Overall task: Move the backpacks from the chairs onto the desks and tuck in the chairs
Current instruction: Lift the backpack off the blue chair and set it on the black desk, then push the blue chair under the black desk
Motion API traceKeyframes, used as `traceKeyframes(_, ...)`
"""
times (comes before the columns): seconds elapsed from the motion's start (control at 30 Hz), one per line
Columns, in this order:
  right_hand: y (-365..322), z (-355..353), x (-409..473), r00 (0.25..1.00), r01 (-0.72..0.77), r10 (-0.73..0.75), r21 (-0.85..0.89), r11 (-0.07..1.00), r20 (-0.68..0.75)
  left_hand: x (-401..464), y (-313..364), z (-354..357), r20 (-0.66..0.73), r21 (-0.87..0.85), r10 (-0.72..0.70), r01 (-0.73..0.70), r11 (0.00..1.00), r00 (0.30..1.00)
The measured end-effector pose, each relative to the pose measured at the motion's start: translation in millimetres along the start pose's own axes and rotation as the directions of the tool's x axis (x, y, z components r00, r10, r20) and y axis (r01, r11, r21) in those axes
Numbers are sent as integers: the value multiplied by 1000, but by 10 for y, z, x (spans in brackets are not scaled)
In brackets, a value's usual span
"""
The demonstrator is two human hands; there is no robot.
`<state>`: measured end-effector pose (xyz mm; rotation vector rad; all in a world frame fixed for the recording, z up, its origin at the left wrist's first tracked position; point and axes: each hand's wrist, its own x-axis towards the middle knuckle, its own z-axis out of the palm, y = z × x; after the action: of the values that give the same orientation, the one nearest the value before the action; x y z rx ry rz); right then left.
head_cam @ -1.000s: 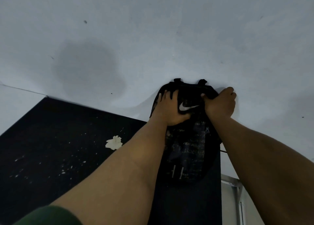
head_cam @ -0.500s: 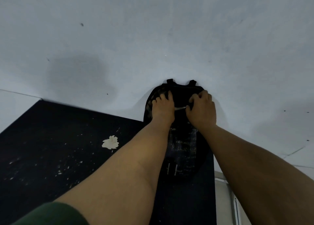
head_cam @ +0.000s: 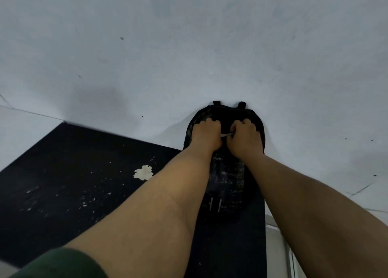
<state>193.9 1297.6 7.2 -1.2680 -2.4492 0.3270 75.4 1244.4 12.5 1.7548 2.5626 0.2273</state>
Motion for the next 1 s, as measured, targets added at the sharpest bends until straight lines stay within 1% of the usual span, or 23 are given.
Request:
traceKeyframes(0.23, -203, -12, -396, 996, 2, -3, 10, 1000, 84, -530, -72, -99, 64, -26, -45, 47, 999, 997)
traceKeyframes(0.33, -315, 27, -653, 982, -24, 19, 23, 999, 188, -822, -134, -58, 81, -48, -59, 63, 997, 995)
traceKeyframes(0.43, -453, 105, -971, 952, -46, 43, 2, 999, 304, -1198, -232, 6, 106, -59, -77, 84, 995, 991)
traceKeyframes(0.5, -563, 209, -1233, 920, -69, 68, -11, 998, 387, -1503, -322, 59, 137, -55, -91, 100, 994, 986)
traceKeyframes(0.57, -664, 352, -1537, 878, -75, 75, -19, 997, 473, -1836, -421, 157, 204, -56, -109, 123, 991, 973)
traceKeyframes(0.63, -765, 520, -1892, 827, -76, 99, -64, 995, 554, -2213, -517, 281, 298, -58, -119, 143, 988, 947)
traceKeyframes(0.7, -876, 682, -2279, 773, -61, 121, -118, 991, 622, -2620, -591, 401, 412, -61, -117, 156, 986, 904)
traceKeyframes(0.77, -1008, 796, -2674, 729, -32, 141, -172, 985, 670, -3014, -638, 513, 522, -43, -121, 168, 985, 844)
traceKeyframes(0.83, -1158, 921, -3107, 668, -15, 169, -213, 977, 724, -3445, -719, 635, 627, -36, -131, 196, 980, 768)
traceKeyframes(0.9, -1281, 1038, -3528, 619, 2, 175, -224, 975, 766, -3878, -829, 776, 680, -31, -151, 233, 972, 717)
traceKeyframes(1.0, -1378, 1171, -4048, 590, 2, 140, -175, 984, 795, -4457, -1007, 968, 686, 0, -186, 256, 967, 703)
